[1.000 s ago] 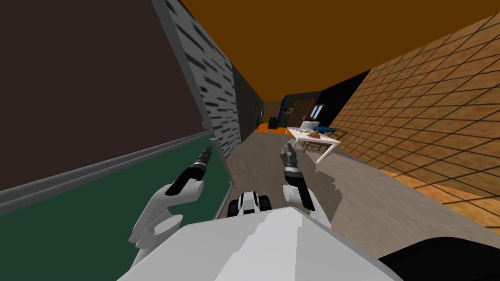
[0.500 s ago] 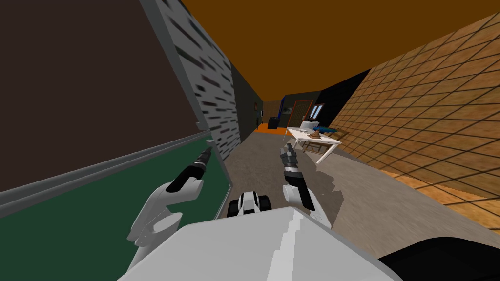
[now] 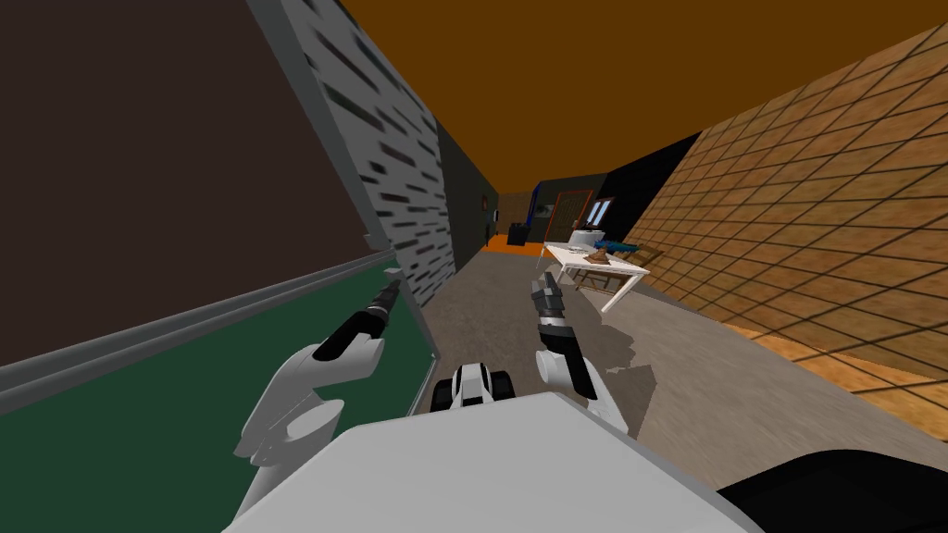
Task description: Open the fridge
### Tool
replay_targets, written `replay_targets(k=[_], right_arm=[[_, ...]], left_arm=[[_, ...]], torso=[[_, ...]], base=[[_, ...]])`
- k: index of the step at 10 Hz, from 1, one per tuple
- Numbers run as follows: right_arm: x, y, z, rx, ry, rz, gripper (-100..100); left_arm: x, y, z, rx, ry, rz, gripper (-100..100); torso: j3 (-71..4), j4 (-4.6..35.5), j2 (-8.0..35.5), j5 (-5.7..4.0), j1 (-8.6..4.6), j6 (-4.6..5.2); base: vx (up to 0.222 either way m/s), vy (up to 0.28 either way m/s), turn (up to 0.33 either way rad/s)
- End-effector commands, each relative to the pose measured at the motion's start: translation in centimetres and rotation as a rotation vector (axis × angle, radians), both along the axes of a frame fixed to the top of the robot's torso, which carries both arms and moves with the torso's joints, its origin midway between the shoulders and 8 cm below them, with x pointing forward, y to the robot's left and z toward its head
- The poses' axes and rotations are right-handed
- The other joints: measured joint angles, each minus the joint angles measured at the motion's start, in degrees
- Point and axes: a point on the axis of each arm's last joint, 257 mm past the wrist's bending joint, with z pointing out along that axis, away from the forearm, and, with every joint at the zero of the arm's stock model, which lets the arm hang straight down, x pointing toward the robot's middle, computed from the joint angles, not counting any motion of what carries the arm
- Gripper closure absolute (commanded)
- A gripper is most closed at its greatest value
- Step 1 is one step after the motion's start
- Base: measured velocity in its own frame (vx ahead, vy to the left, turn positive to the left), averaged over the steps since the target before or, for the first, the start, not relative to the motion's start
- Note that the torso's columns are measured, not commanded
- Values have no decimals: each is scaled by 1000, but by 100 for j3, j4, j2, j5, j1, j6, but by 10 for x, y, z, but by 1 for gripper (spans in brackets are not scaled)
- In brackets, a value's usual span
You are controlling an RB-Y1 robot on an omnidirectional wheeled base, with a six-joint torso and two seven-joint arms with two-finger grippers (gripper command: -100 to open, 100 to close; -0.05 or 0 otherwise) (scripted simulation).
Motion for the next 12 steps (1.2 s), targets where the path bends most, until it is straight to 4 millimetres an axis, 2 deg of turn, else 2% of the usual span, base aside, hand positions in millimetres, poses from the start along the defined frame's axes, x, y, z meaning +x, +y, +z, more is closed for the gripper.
replay_targets(k=[1,5,6,7,8,9,10,12], right_arm=[[0,0,0,0,0,0,0],[0,0,0,0,0,0,0],[0,0,0,0,0,0,0],[0,0,0,0,0,0,0],[0,0,0,0,0,0,0],[0,0,0,0,0,0,0],[0,0,0,0,-1,0,0],[0,0,0,0,-1,0,0]], left_arm=[[-4,4,8,20,16,17,-100],[-16,0,37,46,-18,18,-100],[-15,-1,28,40,5,19,-100],[-15,-1,27,39,9,19,-100],[-15,-1,27,39,8,19,100],[-11,-16,32,40,-5,-37,100],[-11,-16,32,40,-5,-37,100],[-8,-31,34,40,-8,-89,100]], torso=[[-10,4,-13,-6,-4,4],[-32,12,-38,-20,-11,10],[-20,8,-23,-12,-3,6],[-18,3,-19,-7,0,9],[-8,-4,-12,-1,-1,4],[-2,-13,-9,10,9,-10],[37,6,61,7,-4,-8],[38,13,54,-1,-14,-9]], base=[[46,-27,-12],[48,-8,-14],[-1,-9,23],[-11,-3,11],[-6,-3,-9],[-231,-65,-198],[-257,-92,-95],[-270,-95,-104]])
